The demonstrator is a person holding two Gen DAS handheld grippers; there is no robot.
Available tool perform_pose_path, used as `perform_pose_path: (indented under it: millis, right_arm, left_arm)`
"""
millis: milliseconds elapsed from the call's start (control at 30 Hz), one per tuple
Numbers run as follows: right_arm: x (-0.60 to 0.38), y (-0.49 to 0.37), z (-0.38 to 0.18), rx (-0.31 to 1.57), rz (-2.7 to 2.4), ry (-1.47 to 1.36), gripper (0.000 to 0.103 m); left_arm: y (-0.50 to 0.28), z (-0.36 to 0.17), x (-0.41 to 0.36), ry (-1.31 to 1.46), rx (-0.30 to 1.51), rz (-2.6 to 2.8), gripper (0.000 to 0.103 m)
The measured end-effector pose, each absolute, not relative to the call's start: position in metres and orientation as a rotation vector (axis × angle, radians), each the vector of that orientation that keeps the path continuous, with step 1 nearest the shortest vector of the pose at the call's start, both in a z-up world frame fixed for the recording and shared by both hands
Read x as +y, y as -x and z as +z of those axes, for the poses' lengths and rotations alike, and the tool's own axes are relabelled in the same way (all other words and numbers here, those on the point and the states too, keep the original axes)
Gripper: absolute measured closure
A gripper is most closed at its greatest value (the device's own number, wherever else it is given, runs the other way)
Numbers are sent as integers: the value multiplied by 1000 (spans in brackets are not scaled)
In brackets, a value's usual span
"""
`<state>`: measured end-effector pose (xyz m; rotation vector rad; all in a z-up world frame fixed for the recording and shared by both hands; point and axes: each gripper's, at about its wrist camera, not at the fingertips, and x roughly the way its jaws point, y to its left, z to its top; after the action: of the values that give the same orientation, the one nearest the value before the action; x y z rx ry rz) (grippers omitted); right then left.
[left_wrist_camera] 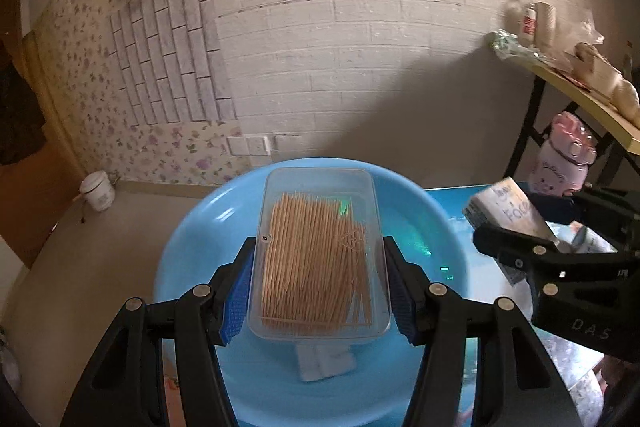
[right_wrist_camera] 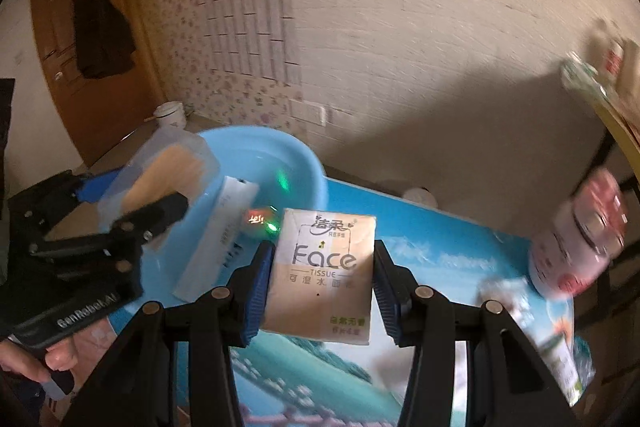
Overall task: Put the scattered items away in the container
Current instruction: 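Carry the toothpick box to the basin while the right gripper carries the Face tissue pack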
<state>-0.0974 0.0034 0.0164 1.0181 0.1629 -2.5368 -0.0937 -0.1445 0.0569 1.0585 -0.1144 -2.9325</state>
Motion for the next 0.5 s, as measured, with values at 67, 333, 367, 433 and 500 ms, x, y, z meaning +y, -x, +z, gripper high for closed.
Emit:
perform_pose_path:
  millis: [67, 333, 367, 433, 500]
  right_arm:
    - [-15, 105, 17, 180, -2509, -1011, 54]
    - [-56, 134, -3, 225, -2430, -1071, 54]
    - [-60, 138, -6, 236, -2424, -1080, 54]
    - [-64, 142, -8, 236, -2419, -1091, 54]
    - [-68, 146, -12, 240, -2411, -1104, 54]
  left_arm:
    - [96, 54, -153, -1062, -104, -2923, 46]
    - [106, 38, -187, -1091, -66, -2877, 46]
    - [107, 36, -191, -1096, -59, -2873, 46]
    - [109, 32, -196, -1103, -47, -2866, 46]
    - [111, 28, -200, -1112, -33, -2860, 46]
